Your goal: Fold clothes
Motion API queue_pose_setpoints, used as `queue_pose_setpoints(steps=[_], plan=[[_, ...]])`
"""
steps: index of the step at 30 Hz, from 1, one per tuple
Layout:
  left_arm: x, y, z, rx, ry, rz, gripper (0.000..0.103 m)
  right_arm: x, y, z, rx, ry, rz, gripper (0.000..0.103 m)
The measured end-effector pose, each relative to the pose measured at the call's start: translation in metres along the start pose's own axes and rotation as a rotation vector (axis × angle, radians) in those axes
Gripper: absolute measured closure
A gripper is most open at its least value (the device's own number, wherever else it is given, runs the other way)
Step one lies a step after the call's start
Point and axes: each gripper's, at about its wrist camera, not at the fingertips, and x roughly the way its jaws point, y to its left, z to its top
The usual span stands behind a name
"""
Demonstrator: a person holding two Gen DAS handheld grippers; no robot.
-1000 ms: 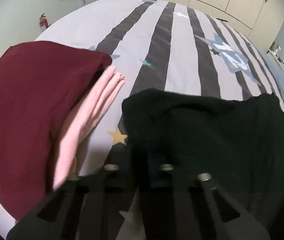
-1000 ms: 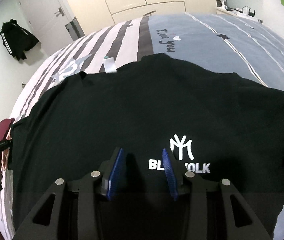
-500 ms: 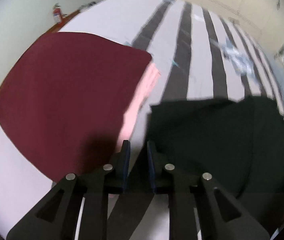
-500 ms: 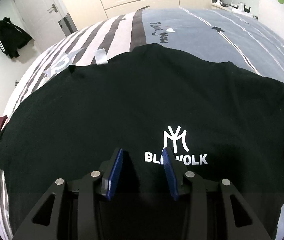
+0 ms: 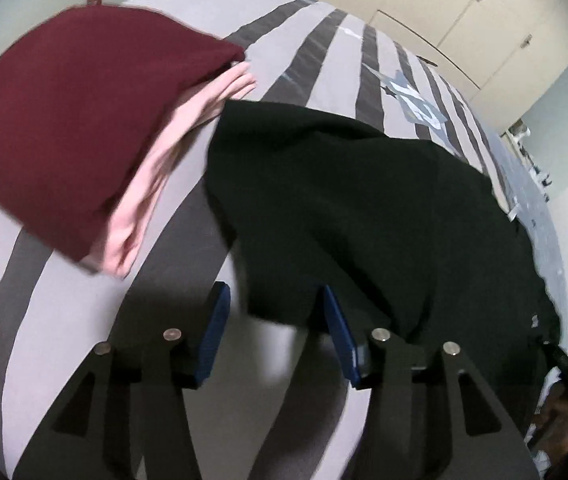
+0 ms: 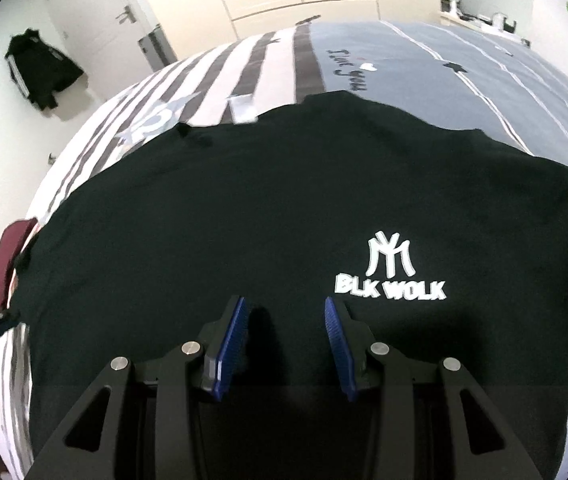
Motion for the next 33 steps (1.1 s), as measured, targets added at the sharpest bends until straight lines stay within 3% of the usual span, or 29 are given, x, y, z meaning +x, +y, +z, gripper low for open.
queue_pose_setpoints(steps=[1, 2, 3, 4, 7, 10, 12, 14, 16, 18, 20, 23, 25, 28, 30, 33], plan=[[0.002, -0.002, 0.000, 0.005, 0.000, 0.000, 0.061, 0.001, 0.003, -0.003, -0.011, 0.006, 0.000, 0.065], [0.002, -0.004, -0.001, 0.011, 0.005, 0.005, 0.082, 0.003, 0.004, -0.005, -0.014, 0.012, 0.001, 0.065], [0.001, -0.005, -0.003, 0.017, 0.009, 0.010, 0.096, 0.004, 0.005, -0.007, -0.011, 0.016, 0.001, 0.065], [-0.004, -0.010, 0.000, 0.015, 0.003, 0.003, 0.099, 0.004, 0.005, -0.008, -0.008, 0.020, 0.000, 0.065], [-0.039, -0.029, 0.021, -0.015, -0.051, -0.046, 0.100, 0.003, 0.005, -0.011, 0.003, 0.019, 0.003, 0.065], [-0.063, -0.027, 0.025, -0.014, -0.054, 0.001, 0.099, -0.002, 0.004, -0.011, 0.019, 0.013, 0.010, 0.065], [-0.051, -0.015, 0.017, -0.011, 0.023, 0.074, 0.099, -0.003, 0.003, -0.011, 0.023, 0.013, 0.010, 0.065], [-0.033, 0.005, 0.003, -0.040, 0.142, 0.195, 0.099, -0.003, 0.002, -0.011, 0.030, 0.016, 0.008, 0.065], [-0.022, 0.031, -0.011, -0.136, 0.252, 0.252, 0.099, -0.003, 0.000, -0.011, 0.037, 0.022, 0.008, 0.065], [-0.033, 0.041, -0.010, -0.205, 0.192, 0.233, 0.099, -0.003, -0.001, -0.012, 0.035, 0.024, 0.007, 0.065], [-0.042, 0.028, 0.003, -0.136, 0.093, 0.206, 0.093, -0.004, -0.001, -0.013, 0.028, 0.023, 0.006, 0.065], [-0.033, 0.004, 0.027, -0.061, 0.041, 0.148, 0.071, -0.006, -0.002, -0.013, 0.017, 0.021, 0.003, 0.065], [-0.021, -0.010, 0.048, -0.033, 0.009, 0.120, 0.063, -0.007, -0.002, -0.014, 0.016, 0.016, 0.001, 0.065], [0.003, -0.020, 0.073, 0.013, 0.000, 0.200, 0.054, -0.008, -0.001, -0.014, 0.024, 0.011, 0.001, 0.065], [0.020, -0.024, 0.088, 0.040, 0.001, 0.250, 0.054, -0.008, 0.001, -0.013, 0.024, 0.008, 0.006, 0.065], [0.041, -0.025, 0.102, 0.076, 0.006, 0.259, 0.054, -0.009, 0.006, -0.012, 0.010, 0.000, 0.012, 0.065]])
